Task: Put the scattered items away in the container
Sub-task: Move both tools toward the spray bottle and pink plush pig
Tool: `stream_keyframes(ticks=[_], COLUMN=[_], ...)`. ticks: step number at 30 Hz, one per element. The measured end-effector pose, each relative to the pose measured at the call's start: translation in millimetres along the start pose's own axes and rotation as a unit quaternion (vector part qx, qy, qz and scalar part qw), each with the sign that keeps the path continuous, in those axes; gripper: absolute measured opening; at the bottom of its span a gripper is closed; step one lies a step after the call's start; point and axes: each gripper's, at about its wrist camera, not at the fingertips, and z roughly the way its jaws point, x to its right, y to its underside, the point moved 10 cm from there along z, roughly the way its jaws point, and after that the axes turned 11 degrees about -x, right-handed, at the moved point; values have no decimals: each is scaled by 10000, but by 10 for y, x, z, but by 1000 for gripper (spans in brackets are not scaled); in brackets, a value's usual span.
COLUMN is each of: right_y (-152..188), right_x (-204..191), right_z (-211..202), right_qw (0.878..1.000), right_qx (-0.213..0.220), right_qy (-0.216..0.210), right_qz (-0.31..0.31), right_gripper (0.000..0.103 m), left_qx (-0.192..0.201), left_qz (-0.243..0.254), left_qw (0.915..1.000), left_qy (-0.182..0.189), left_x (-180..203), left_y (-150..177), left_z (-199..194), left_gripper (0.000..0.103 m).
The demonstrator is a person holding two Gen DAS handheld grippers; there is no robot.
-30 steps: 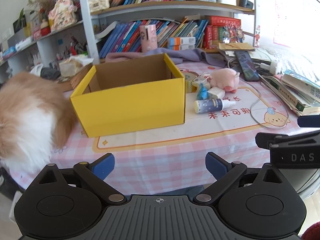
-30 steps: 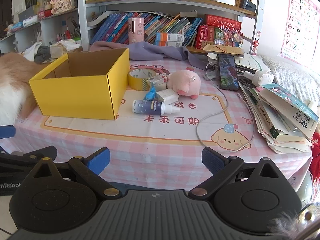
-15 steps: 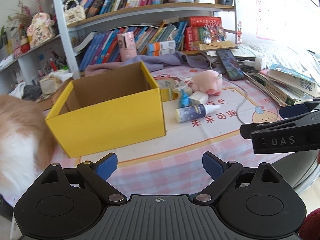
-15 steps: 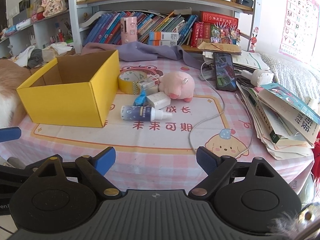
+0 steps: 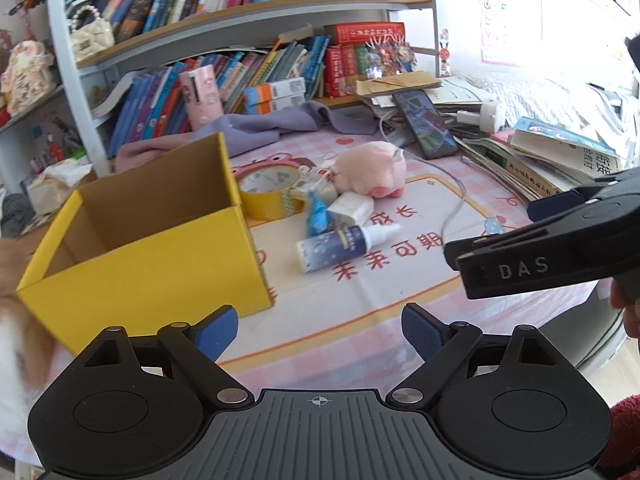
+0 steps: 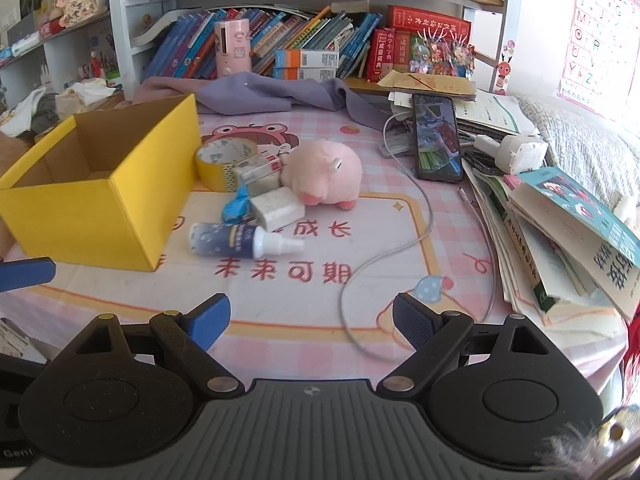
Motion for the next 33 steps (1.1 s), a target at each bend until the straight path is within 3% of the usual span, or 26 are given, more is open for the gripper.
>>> stream_keyframes(ticks=[11,26,33], right_y=[-439,-1025,-1195], right_x=[305,547,531], right_z=[407,1029,1275], right_qw=[9995,9953,9911], right_qx=[-153,-380,-468], right_qy=[-162,-749,-1035], right_qz=[-211,-491,-691], right_gripper=[89,89,92], left_qx=[-124,-639,-985], left_qz=[271,257,6], left_qw=[9995,9969,9937], left_qy=[80,-377,-540], left_x=[290,419,304], left_y=[-411,-790,-850], left_z=[415,990,1215], left_gripper=[90,90,90])
